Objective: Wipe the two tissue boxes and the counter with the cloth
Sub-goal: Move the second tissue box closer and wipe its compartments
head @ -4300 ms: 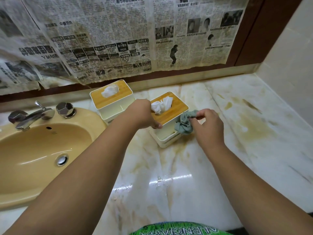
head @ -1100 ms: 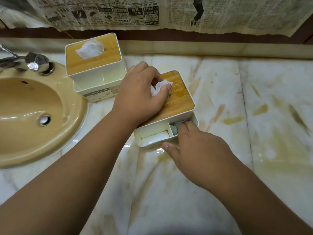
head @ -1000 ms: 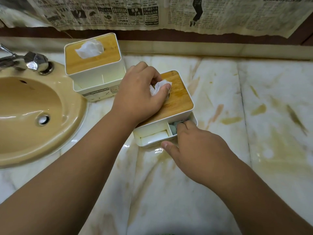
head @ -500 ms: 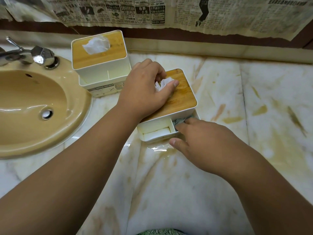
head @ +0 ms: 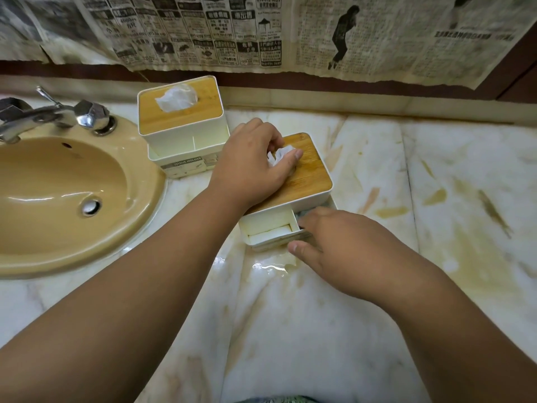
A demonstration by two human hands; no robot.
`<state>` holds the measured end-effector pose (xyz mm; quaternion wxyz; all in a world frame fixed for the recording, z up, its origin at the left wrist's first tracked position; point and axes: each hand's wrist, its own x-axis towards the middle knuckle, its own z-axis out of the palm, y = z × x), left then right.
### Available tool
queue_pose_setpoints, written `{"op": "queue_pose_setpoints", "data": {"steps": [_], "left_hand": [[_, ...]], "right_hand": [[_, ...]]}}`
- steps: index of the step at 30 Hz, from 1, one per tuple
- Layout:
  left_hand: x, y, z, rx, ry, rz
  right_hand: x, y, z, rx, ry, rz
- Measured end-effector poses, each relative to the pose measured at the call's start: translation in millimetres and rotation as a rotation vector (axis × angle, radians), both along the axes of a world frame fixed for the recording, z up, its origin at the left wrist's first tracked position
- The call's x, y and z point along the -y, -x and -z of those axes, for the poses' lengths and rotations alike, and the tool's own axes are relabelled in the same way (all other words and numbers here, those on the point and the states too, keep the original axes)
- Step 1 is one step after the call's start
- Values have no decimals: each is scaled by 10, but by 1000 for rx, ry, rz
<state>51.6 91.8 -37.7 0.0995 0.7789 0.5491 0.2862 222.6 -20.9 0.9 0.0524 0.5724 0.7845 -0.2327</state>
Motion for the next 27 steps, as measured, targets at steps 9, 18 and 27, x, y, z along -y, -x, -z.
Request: {"op": "queue_pose_setpoints", "data": {"steps": [9,18,27], "left_hand": [[5,2,-1,-28,7,-1],[4,-6,-6,-19,14,-10],[42,0,-13,-44,12,-22]], "right_hand": [[-2,33,111,-7,22,-2],[-137,34,53,8,-173,141],[-226,124,165,96,-177,302]]}}
